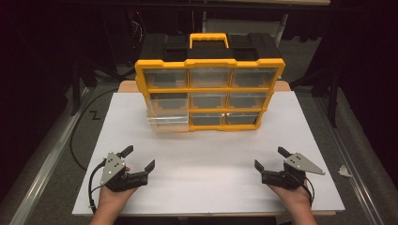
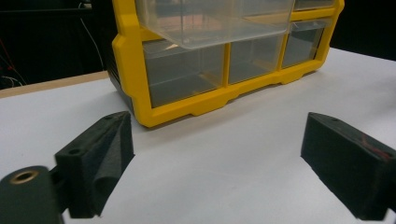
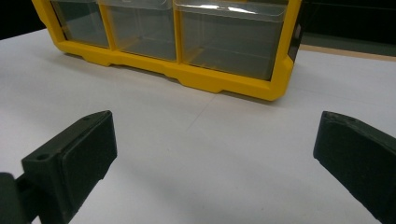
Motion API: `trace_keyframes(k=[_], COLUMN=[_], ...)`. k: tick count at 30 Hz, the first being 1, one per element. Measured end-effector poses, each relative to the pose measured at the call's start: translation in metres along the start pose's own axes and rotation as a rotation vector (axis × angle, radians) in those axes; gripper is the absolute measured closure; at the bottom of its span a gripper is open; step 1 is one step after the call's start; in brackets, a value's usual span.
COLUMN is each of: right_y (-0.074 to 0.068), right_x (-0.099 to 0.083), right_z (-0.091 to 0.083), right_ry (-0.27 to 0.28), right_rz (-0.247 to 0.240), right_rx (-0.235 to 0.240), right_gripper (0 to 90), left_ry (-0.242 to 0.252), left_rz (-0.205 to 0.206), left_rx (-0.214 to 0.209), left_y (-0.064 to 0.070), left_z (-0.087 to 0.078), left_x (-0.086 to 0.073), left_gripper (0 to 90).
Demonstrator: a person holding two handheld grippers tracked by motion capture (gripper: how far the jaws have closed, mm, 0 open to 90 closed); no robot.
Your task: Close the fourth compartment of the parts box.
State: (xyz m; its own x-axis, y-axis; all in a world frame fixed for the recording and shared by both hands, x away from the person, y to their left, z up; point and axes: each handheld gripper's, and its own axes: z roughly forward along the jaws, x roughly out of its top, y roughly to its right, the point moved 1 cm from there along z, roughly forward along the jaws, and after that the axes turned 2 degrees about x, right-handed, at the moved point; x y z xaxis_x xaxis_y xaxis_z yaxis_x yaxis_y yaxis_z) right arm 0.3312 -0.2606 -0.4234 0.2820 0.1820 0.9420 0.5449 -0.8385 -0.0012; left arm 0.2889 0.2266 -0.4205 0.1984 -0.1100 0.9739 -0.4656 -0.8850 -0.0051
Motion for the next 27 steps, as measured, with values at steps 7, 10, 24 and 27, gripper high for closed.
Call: trace_keyframes(k=[7, 10, 24, 27], right_y=[-0.0004, -0.0005, -0.0001, -0.0001], right_x=[-0.0005, -0.0005, -0.0010, -0.0011], right_z=[0.0004, 0.0006, 0.0007, 0.0008], right_ry=[0.000, 0.000, 0.001, 0.001], right_rz=[0.001, 0.000, 0.004, -0.001], right_rx=[0.000, 0.000, -0.002, -0.002], right_gripper=[0.6, 0.6, 0.7, 0.7], left_ry=[0.004, 0.009, 0.024, 0.024], left_rz=[-0.001, 0.005, -0.043, -0.047], left_rx=[-0.011, -0.014, -0.027, -0.027], left_y=[0.0005, 0.0008, -0.0024, -0.0037], left_z=[-0.0011, -0.0018, -0.0045, -0.0050], left_x=[-0.0006, -0.0010, -0.0025, -0.0031], left_gripper=[20.9, 26.2, 49.2, 58.2])
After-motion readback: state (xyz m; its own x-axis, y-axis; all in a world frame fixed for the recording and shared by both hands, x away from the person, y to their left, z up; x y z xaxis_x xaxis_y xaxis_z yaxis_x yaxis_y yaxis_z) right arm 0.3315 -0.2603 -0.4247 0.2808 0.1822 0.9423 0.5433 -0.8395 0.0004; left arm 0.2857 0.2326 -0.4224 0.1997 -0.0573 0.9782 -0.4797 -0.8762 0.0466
